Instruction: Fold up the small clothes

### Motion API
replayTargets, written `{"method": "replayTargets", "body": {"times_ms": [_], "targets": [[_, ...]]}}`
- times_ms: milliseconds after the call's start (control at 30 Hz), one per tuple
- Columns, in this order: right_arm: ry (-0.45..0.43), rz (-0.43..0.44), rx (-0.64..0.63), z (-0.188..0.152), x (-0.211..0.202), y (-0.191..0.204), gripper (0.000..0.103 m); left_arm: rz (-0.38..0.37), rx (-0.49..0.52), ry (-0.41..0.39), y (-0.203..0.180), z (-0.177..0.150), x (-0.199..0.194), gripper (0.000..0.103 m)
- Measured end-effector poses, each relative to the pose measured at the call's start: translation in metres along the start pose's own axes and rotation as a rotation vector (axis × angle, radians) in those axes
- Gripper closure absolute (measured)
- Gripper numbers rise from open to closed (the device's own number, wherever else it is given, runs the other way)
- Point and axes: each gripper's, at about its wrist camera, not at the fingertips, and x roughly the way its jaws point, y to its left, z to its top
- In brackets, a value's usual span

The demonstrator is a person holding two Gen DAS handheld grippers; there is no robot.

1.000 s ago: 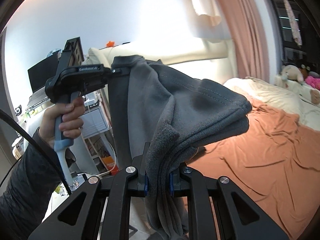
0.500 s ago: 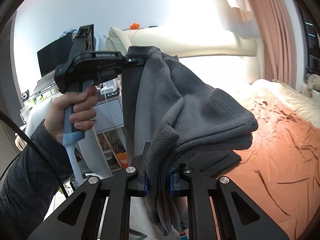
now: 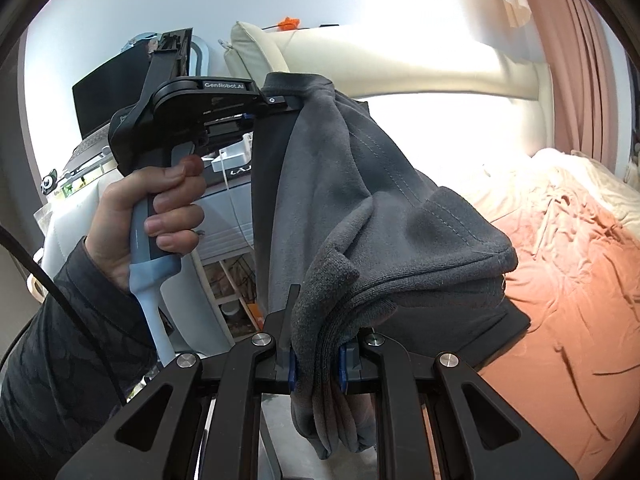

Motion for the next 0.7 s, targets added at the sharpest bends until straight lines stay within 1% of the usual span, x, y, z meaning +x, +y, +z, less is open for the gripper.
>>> {"method": "replayTargets", "body": {"times_ms": [100,200,267,333,433,700], "targets": [[-0.003,0.0,0.018,-0.001,0.003,-0.017,0.092,0.002,-0.011,-0.002,0.006,0.0,0.019,0.098],[-0.008,-0.014,0.03,-0.002,0.007,-0.04,0.092,0.023,-0.026,0.018,0.015,0.0,0.043,0.098],[0.004,-0.018,0.054,-0.003,0.012,-0.059,0.092,0.036,-0.039,0.03,0.021,-0.001,0.063,0.098],[0.017,-0.033,0.064,-0.007,0.02,-0.078,0.092,0.055,-0.033,0.036,0.024,-0.003,0.082,0.098],[0.025,-0.048,0.094,-0.01,0.026,-0.109,0.092,0.064,-0.026,0.053,0.027,-0.008,0.105,0.098],[0.039,-0.066,0.148,-0.024,0.018,-0.186,0.092,0.079,-0.018,0.11,0.034,-0.02,0.17,0.098]]}}
